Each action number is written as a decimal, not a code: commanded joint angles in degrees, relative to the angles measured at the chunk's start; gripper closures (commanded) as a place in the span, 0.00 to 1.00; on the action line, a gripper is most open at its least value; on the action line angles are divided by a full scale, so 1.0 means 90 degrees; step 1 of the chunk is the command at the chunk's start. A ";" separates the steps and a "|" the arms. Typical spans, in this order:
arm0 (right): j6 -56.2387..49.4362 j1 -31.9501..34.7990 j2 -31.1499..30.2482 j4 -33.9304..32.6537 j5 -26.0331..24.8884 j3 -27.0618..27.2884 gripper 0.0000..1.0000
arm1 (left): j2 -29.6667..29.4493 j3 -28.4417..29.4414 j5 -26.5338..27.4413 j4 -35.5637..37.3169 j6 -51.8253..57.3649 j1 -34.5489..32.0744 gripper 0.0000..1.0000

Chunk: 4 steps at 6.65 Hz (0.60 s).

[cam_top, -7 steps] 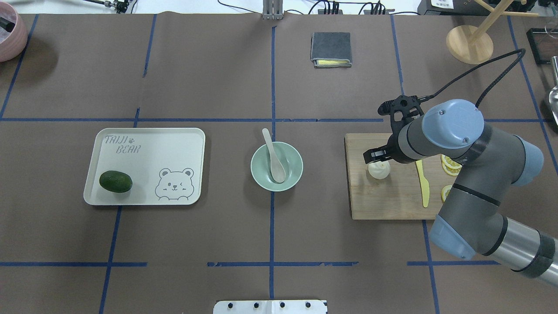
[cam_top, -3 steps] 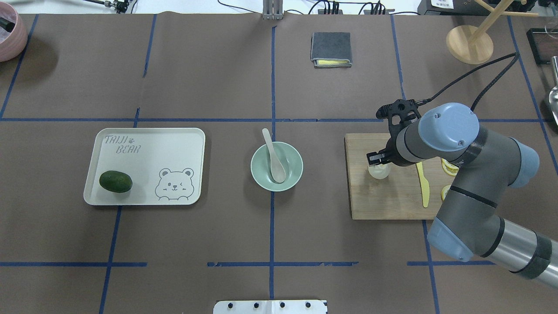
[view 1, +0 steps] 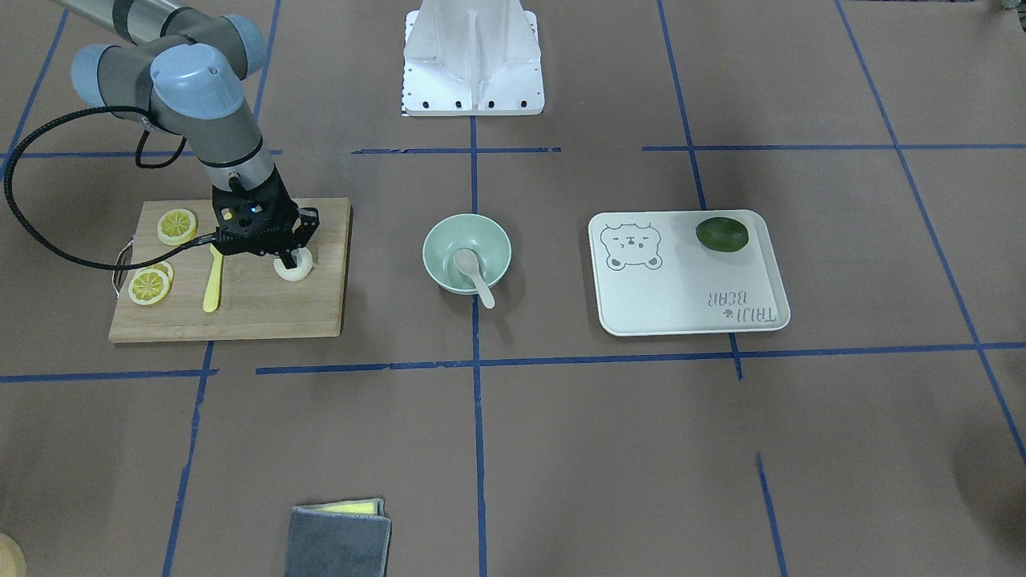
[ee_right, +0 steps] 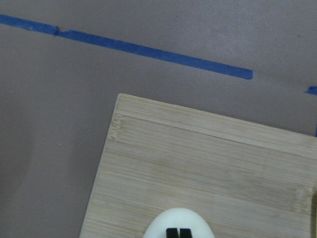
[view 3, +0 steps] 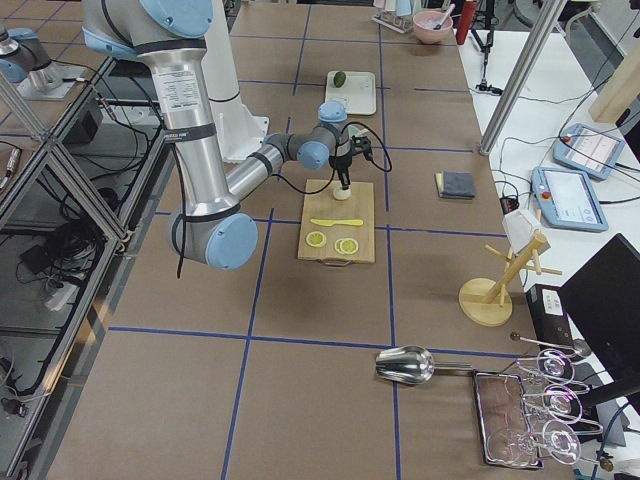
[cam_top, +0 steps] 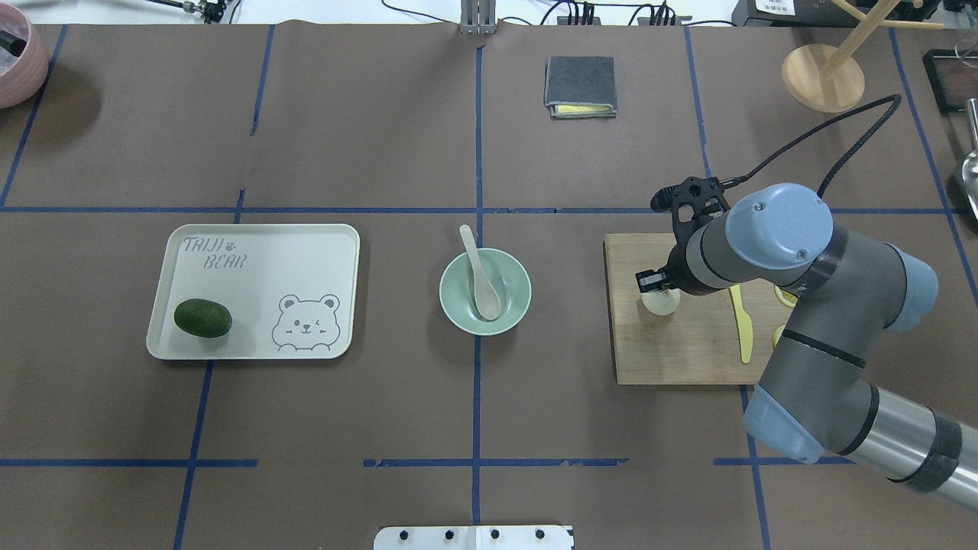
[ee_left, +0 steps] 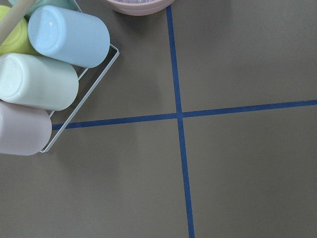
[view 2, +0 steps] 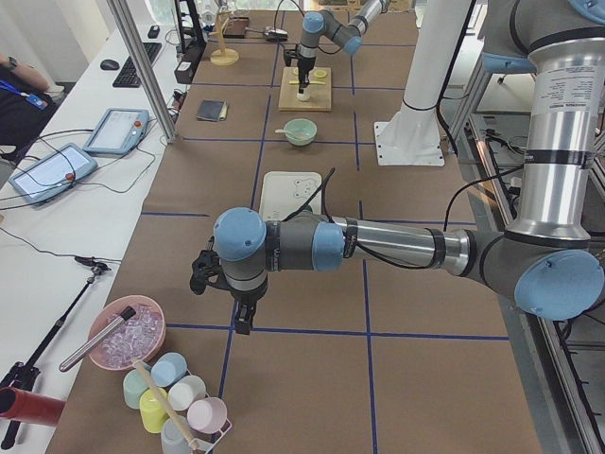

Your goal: Put spoon and bun in bowl

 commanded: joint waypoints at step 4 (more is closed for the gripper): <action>0.1052 -0.0108 0.2240 -0.2021 -0.0016 0.0083 1.00 | 0.0000 0.0033 -0.0026 -0.0010 0.0000 0.0010 0.00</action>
